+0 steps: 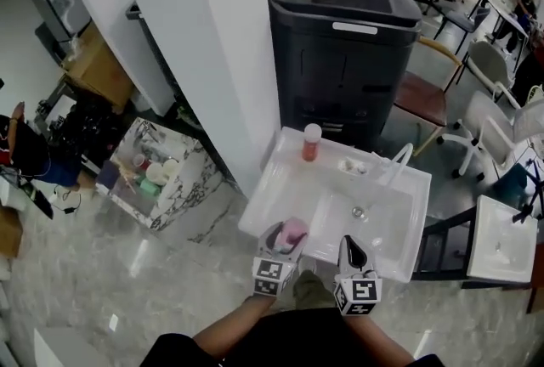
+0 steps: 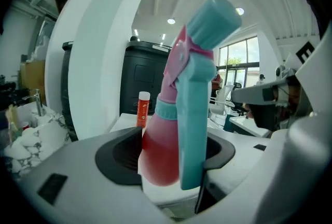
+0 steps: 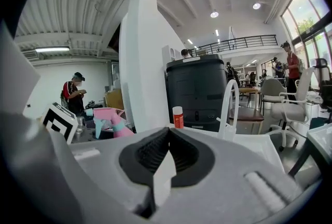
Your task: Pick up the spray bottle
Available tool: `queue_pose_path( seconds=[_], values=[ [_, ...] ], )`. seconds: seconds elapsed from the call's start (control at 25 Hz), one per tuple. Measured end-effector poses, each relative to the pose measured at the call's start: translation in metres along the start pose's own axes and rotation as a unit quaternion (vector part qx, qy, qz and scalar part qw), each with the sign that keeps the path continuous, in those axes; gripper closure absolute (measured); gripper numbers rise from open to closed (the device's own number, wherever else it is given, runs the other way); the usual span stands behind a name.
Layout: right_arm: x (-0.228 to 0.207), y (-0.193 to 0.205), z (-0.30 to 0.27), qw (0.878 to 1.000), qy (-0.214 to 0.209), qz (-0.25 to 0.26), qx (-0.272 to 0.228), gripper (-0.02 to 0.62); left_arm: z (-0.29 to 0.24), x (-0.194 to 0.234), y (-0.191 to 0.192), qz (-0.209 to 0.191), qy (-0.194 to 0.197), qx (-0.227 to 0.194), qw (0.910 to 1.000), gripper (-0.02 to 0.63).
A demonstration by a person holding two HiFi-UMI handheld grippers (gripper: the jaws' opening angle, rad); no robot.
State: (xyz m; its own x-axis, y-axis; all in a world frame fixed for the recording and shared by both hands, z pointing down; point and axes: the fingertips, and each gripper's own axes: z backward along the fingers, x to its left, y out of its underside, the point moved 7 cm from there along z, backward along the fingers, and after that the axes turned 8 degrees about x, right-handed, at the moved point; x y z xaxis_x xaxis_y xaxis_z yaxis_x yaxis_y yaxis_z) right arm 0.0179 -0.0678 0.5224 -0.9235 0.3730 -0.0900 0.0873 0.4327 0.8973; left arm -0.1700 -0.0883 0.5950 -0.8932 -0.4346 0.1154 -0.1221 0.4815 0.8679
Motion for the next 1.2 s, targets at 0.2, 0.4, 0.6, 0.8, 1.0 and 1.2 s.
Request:
queue_pose_path(
  seconds=[0.2,0.4,0.6,0.8,1.0,1.2],
  values=[
    [0.041,0.031,0.061,1.0,0.013,-0.01,0.009,0.597,0.092,-0.052,0.021,-0.026,0.05,0.012,0.9983,0.31],
    [0.057,0.054,0.111,0.999,0.027,0.004,0.017,0.597,0.139,-0.078,0.05,0.003,0.056,0.016,0.9983,0.309],
    [0.06,0.051,0.156,0.999,0.042,0.011,0.019,0.597,0.171,-0.099,0.048,0.027,0.053,0.006,0.9982,0.309],
    [0.05,0.048,0.19,0.999,0.048,0.006,0.007,0.598,0.185,-0.126,0.027,0.017,0.05,-0.007,0.9986,0.309],
    [0.022,0.051,0.228,0.998,0.059,0.009,-0.015,0.598,0.19,-0.163,0.021,-0.002,0.043,-0.012,0.999,0.31],
    [-0.012,0.068,0.261,0.997,0.07,-0.001,-0.017,0.598,0.186,-0.21,0.03,0.003,0.044,-0.004,0.999,0.31]
  ],
)
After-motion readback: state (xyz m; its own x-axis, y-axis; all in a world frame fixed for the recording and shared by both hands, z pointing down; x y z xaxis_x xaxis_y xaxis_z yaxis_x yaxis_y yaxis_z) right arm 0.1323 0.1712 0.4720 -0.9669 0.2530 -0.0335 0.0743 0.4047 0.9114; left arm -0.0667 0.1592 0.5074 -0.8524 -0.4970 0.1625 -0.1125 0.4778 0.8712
